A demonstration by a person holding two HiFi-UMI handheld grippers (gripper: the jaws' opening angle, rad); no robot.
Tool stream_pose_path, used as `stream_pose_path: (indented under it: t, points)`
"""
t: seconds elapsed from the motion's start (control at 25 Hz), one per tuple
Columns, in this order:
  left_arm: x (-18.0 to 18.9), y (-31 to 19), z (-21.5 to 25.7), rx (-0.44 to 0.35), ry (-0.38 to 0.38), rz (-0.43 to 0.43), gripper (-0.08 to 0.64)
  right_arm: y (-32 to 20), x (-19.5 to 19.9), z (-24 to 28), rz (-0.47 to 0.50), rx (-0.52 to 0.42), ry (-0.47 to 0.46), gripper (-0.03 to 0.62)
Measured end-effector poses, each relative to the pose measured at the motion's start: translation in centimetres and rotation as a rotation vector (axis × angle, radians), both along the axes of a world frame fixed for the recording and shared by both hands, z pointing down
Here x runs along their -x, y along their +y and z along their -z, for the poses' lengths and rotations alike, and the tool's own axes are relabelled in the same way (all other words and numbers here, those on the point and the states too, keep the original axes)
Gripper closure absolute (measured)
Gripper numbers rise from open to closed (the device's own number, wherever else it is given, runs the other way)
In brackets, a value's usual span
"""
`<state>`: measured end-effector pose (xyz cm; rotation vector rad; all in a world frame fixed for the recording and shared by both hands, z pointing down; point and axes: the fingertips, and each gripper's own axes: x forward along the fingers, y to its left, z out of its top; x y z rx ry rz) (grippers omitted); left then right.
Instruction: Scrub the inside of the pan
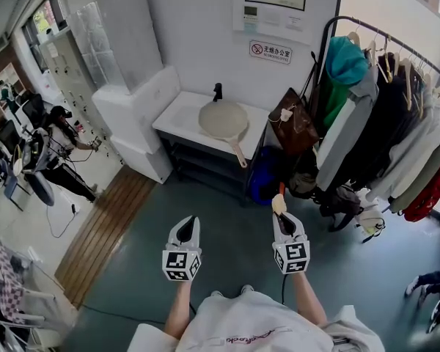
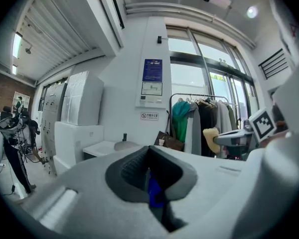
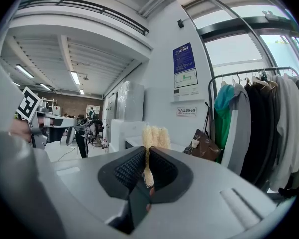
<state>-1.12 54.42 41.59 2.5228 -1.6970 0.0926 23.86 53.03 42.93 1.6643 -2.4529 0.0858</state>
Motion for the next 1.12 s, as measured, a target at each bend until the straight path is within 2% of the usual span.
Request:
stream_pose_path:
  t: [0.76,1.12]
  points:
    - [-6.7,-1.3,0.3,-0.013,-0.034,0.020,0.560,-1.8,-4.3,-0.2,0.075,-0.017,-0.001,0.560]
    - [-8.4,-1.6,-0.4,-0.003,-0.036,0.022,0.560,-2.3,-5.6,-1.3,0.083,0.000,0.000,0.560]
